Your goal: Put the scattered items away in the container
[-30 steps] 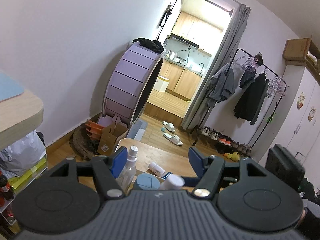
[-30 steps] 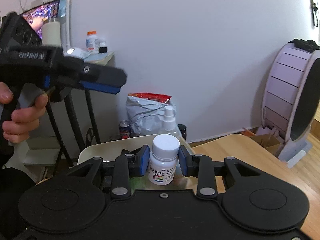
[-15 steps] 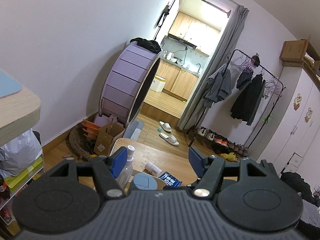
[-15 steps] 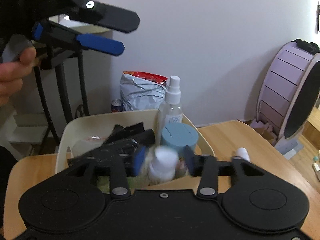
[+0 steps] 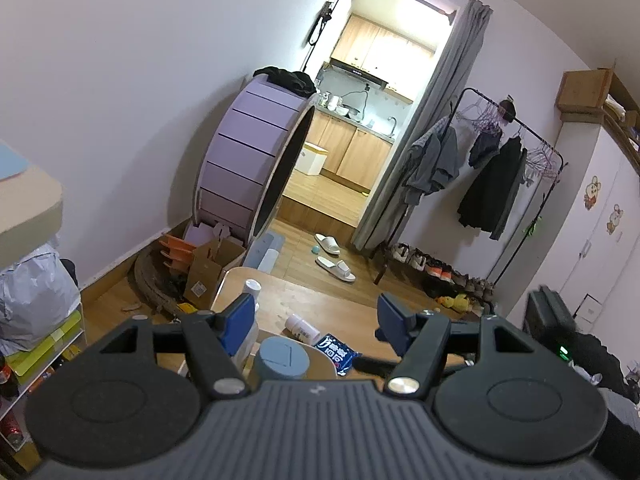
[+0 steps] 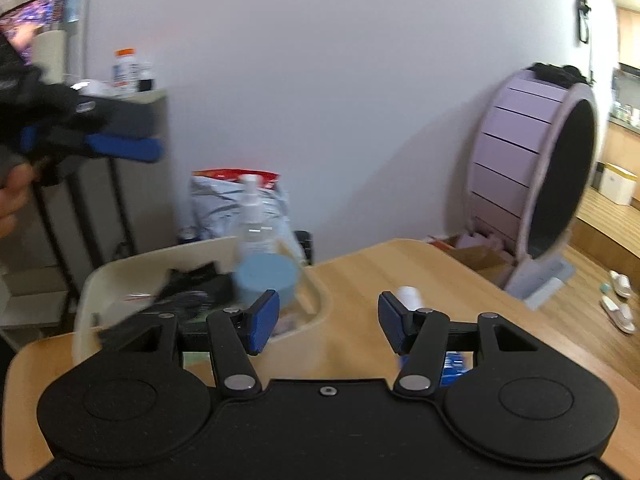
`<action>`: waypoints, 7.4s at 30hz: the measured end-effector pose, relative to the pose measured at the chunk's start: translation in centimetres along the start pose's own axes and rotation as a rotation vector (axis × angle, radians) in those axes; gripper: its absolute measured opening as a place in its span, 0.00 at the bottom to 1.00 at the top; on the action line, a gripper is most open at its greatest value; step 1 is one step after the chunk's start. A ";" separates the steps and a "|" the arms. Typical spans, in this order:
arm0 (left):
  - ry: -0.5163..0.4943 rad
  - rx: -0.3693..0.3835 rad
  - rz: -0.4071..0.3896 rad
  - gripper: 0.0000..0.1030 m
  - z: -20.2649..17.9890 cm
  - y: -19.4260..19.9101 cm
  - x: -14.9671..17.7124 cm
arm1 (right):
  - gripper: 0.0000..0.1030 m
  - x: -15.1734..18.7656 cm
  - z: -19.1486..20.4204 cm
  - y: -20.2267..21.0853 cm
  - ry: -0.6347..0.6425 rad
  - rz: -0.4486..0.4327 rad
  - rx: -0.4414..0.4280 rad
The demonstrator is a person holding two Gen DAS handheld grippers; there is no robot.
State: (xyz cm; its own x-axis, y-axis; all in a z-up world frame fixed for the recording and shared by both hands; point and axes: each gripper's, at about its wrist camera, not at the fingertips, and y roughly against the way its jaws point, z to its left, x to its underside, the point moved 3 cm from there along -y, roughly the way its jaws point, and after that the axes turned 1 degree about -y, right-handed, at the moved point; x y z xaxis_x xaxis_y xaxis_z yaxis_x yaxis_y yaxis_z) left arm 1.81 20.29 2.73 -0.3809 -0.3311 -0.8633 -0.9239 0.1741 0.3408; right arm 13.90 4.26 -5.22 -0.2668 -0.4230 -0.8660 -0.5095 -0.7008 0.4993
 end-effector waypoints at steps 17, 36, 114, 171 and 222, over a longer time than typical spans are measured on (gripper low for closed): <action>-0.043 0.025 0.070 0.65 -0.5 -2.0 1.3 | 0.65 -0.9 -4.7 -9.4 -0.077 0.175 0.015; -0.059 0.003 0.102 0.65 -0.4 -2.4 1.5 | 0.61 -0.9 -5.1 -16.0 -0.068 0.441 -0.011; -0.105 -0.070 0.097 0.65 0.2 -0.5 1.2 | 0.37 0.7 2.2 -0.9 -0.285 -0.172 -0.063; -0.100 0.010 0.123 0.65 -1.5 -2.8 2.4 | 0.13 4.5 -6.8 -6.3 -0.155 0.147 0.077; -0.085 0.004 0.107 0.65 -1.3 -2.6 2.1 | 0.00 3.9 -7.9 -2.9 -0.177 0.075 0.082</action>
State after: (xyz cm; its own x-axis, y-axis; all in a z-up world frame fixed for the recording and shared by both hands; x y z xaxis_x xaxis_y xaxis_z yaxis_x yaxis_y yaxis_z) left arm 3.30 17.91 0.51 -0.4722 -0.2306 -0.8508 -0.8781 0.2083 0.4309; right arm 20.86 0.11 -9.82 -0.4422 -0.3601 -0.8215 -0.5459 -0.6187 0.5650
